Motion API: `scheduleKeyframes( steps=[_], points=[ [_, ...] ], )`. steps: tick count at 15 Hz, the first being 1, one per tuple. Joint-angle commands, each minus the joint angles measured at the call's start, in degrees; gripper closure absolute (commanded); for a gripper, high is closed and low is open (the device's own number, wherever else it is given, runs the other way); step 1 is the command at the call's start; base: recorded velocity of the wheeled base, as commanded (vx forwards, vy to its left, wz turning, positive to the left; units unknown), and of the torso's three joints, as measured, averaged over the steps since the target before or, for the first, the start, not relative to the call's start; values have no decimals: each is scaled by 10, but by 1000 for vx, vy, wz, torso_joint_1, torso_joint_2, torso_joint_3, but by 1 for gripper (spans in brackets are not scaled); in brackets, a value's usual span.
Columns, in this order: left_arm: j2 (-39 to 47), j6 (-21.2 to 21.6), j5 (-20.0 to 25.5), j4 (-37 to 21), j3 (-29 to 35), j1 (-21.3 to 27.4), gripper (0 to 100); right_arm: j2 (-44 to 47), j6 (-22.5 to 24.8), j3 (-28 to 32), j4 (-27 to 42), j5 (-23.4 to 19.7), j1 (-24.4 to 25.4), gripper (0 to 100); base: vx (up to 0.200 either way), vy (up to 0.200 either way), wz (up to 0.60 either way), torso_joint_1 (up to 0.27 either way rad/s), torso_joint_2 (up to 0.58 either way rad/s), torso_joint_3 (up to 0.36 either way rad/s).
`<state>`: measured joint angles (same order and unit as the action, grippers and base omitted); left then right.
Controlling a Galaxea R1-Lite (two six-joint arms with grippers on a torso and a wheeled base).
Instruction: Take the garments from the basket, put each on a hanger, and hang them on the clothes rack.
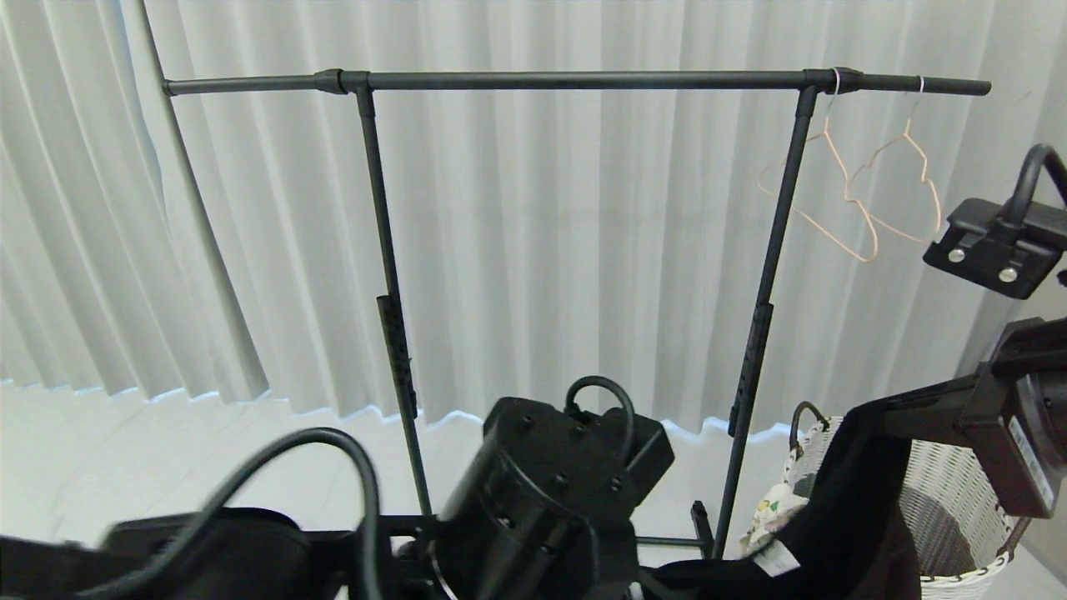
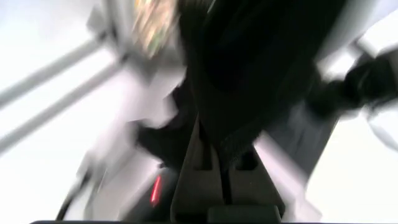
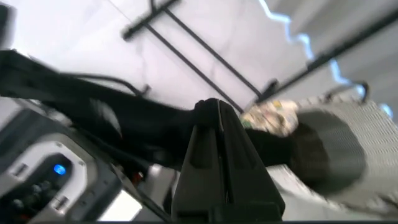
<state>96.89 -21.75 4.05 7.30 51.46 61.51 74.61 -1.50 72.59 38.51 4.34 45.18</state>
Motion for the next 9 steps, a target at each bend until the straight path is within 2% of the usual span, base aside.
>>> scheduleKeyframes(
  steps=[1, 3, 4, 5, 7, 9],
  points=[
    [-141, -5, -51, -173, 84, -2, 100, -1, 1, 0, -15, -13, 1, 100, 0, 0, 0, 0, 0, 0],
    [-153, -2, -138, -242, 140, -2, 100, -1, 2, 0, -43, -23, 8, 100, 0, 0, 0, 0, 0, 0],
    [-154, 0, -154, -260, 153, -2, 100, 0, 2, 0, -48, -23, 12, 100, 0, 0, 0, 0, 0, 0],
    [-166, 1, -192, -338, 196, -2, 100, 4, 2, -1, -65, -21, 20, 100, 0, 0, 0, 0, 0, 0],
    [-188, 1, -198, -389, 234, -2, 100, 3, 2, -10, -90, -17, 23, 100, 0, 0, 0, 0, 0, 0],
    [-192, 2, -210, -401, 253, -2, 100, -14, 2, -22, -103, -6, 23, 100, 0, 0, 0, 0, 0, 0]
  ],
)
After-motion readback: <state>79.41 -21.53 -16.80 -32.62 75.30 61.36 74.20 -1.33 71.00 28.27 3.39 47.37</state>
